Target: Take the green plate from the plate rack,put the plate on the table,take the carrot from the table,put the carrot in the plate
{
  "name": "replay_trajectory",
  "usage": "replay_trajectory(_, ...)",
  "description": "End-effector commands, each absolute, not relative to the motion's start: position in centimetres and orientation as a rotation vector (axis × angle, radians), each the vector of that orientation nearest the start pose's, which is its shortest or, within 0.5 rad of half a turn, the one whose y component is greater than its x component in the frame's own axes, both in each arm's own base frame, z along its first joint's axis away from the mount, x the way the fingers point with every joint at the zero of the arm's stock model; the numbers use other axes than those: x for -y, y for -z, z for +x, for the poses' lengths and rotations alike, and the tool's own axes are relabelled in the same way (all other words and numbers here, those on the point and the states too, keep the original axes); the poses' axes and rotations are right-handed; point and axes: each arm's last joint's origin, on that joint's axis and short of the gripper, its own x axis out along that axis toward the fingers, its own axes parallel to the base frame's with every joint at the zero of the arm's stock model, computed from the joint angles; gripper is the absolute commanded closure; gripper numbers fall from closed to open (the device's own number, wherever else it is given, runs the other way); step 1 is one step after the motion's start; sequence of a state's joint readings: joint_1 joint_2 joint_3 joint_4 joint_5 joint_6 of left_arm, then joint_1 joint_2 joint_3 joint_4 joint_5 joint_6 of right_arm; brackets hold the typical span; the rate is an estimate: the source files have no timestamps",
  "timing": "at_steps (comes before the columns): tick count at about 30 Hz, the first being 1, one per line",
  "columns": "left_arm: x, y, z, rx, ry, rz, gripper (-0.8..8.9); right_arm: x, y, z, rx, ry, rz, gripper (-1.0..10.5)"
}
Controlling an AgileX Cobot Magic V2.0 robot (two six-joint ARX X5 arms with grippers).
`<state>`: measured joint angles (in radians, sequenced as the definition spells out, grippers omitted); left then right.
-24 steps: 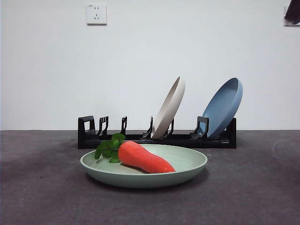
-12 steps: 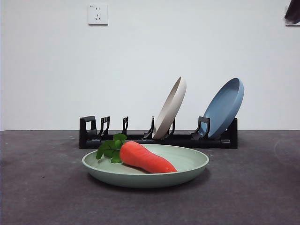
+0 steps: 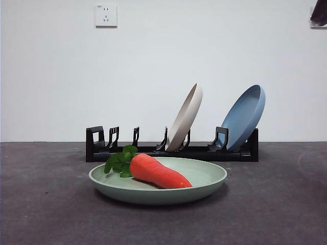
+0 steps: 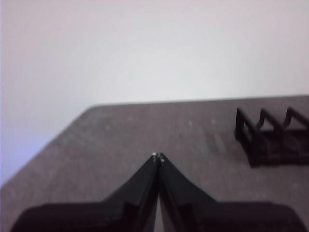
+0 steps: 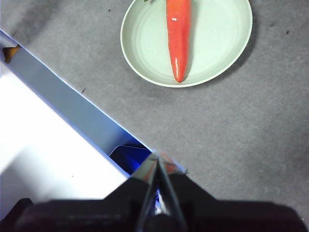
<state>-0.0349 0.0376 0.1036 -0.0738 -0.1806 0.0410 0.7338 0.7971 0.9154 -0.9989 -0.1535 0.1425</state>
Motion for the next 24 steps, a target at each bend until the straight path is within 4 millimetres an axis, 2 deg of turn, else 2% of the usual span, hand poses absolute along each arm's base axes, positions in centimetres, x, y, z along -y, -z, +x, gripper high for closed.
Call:
replay_trajectory(1, -0.2, -17.6, 9.5, -0.035, -0.150, 0.006, 8.17, -9.2, -30.6, 9.6, -0.926, -0.758, -0.131, 9.5)
replay_trajectory(10, -0.2, -14.8, 9.6, -0.170, -0.156, -0.086, 8.17, -9.2, -30.6, 9.6, -0.926, -0.758, -0.131, 9.5)
replay_trajectory(24, -0.1, -14.7, 9.6, -0.175, -0.105, -0.095, 8.17, -9.2, -30.6, 9.6, -0.926, -0.758, -0.131, 9.5)
